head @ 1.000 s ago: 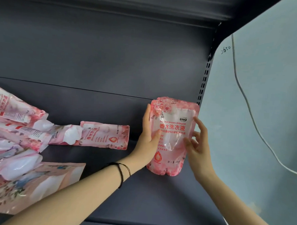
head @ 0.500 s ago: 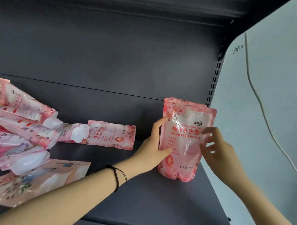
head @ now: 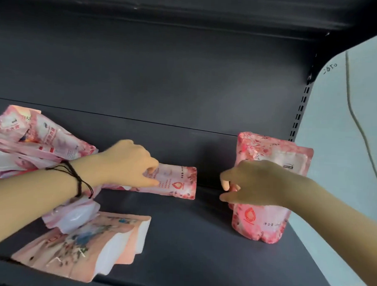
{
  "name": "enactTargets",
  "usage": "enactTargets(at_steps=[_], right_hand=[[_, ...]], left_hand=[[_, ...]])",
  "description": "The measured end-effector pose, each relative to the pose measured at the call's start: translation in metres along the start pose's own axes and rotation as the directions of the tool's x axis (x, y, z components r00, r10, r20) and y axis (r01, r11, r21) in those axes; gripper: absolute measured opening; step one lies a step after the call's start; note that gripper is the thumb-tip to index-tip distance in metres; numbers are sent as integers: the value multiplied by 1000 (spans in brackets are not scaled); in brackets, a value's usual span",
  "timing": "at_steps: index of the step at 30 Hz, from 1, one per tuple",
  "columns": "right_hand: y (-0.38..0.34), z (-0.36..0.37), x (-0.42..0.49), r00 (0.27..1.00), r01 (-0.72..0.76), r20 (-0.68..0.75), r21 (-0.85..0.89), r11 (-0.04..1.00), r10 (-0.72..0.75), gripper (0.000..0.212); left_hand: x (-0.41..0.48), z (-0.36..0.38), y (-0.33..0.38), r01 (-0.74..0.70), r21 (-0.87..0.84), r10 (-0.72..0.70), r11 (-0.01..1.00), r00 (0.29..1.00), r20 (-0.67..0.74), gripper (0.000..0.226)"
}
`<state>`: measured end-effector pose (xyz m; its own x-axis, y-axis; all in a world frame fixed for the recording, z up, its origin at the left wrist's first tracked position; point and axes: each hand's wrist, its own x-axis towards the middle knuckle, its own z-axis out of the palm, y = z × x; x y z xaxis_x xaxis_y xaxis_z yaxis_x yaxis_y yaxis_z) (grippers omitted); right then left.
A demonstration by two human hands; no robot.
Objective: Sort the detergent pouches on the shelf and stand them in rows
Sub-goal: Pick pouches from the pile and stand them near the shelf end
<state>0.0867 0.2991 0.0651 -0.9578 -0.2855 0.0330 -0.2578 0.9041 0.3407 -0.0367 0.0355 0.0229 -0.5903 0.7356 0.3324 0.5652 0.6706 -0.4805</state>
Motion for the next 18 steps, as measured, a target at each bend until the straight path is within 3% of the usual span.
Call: enactTargets(at_steps=[9,15,18], right_hand=[[-67,-20,124,999,40,1,-183,982,-40,37],[-83,-15,189,999,-5,35,-161,987,10,36],[-88,-4,211,1000,-29,4,-70,997,29,33]], left_hand=[[-11,32,-78,52,-38,-48,998,996,79,43],[19,59,-111,130,-117,-100,985,968,230,43],[32,74,-106,198,-209,-136,958,950,280,45]])
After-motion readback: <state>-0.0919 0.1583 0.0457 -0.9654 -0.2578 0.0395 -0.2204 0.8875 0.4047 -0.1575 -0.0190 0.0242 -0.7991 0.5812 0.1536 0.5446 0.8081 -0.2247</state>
